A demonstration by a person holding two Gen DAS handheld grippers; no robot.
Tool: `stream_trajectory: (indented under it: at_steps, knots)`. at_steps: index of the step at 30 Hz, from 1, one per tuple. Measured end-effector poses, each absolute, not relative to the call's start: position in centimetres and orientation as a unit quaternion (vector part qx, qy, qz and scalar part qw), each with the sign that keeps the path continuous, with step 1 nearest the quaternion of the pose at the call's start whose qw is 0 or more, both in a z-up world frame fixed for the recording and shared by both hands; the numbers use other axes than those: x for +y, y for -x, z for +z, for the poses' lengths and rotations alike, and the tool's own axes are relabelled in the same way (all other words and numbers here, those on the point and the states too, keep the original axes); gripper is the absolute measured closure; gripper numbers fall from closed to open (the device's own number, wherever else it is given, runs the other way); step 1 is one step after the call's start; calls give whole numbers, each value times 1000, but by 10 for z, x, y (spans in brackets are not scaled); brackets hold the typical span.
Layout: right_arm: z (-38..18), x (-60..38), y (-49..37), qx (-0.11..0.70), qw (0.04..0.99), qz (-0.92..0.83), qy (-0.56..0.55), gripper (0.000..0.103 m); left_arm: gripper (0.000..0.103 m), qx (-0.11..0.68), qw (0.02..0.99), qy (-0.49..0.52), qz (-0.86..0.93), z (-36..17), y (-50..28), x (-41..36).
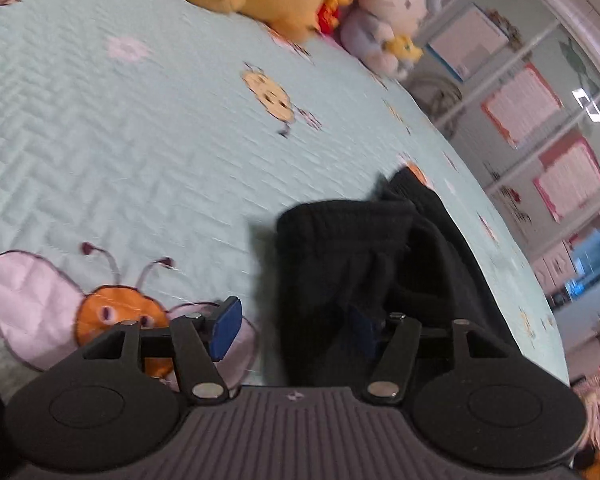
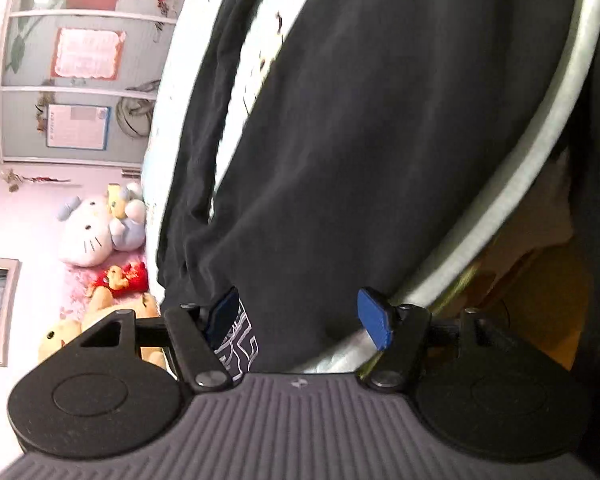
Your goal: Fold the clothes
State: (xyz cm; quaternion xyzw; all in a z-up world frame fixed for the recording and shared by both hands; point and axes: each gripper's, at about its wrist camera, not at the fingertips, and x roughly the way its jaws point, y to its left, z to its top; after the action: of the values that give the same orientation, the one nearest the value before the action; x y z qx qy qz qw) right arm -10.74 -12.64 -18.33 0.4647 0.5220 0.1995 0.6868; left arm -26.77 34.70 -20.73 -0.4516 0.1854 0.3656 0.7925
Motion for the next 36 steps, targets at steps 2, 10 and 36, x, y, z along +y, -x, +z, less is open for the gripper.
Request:
stream_trajectory:
  at_steps: [2, 10, 36]
  knots:
    - [-186, -136, 108, 522, 685, 198, -468, 37, 37, 196, 788, 465, 352, -212, 264, 348]
    - [-199, -155, 111, 509, 682, 187, -491, 37, 73, 232, 783, 465, 342, -205, 211, 356]
    - [-183, -211, 128, 436, 701, 263, -500, 35, 77, 161, 960, 223, 52, -20, 187, 94]
